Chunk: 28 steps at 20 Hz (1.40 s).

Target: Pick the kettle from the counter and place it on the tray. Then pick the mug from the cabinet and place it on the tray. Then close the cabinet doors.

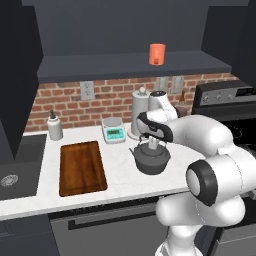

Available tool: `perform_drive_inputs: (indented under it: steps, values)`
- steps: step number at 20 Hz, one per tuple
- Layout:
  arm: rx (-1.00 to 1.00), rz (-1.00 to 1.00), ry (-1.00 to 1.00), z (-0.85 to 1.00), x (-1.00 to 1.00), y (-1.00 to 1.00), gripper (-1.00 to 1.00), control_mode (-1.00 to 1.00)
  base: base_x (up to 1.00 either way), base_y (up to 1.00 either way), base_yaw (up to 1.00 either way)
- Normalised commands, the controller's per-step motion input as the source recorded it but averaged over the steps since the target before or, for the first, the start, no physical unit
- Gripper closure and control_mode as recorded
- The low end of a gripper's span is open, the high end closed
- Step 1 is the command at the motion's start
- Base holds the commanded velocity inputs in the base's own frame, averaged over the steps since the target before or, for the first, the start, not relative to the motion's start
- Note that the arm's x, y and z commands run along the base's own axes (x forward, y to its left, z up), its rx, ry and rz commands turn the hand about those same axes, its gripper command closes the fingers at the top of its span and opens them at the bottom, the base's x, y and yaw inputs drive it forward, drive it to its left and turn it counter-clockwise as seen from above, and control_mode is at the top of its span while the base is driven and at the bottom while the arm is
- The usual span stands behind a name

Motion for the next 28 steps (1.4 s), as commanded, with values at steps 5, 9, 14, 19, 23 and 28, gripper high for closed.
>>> perform_drive_inputs:
  steps: [5,9,14,19,23,28]
  values:
    - [0.0,0.01,-0.03,-0.05,-0.12,0.0,1.0,-1.0,0.0,0.0,0.0]
    - [0.0,0.01,-0.01,-0.02,-0.11,0.0,1.0,-1.0,0.0,0.0,0.0]
    - [0.0,0.04,-0.17,0.22,-0.23,0.03,1.0,-1.0,0.0,0.0,0.0]
    - [0.02,0.02,-0.01,0.62,-0.39,0.14,1.0,-1.0,0.0,0.0,0.0]
    - [0.05,0.05,0.0,0.44,-0.52,0.54,1.0,-1.0,0.0,0.0,0.0]
    - [0.02,0.11,0.0,0.38,-0.26,0.79,1.0,-1.0,0.0,0.0,0.0]
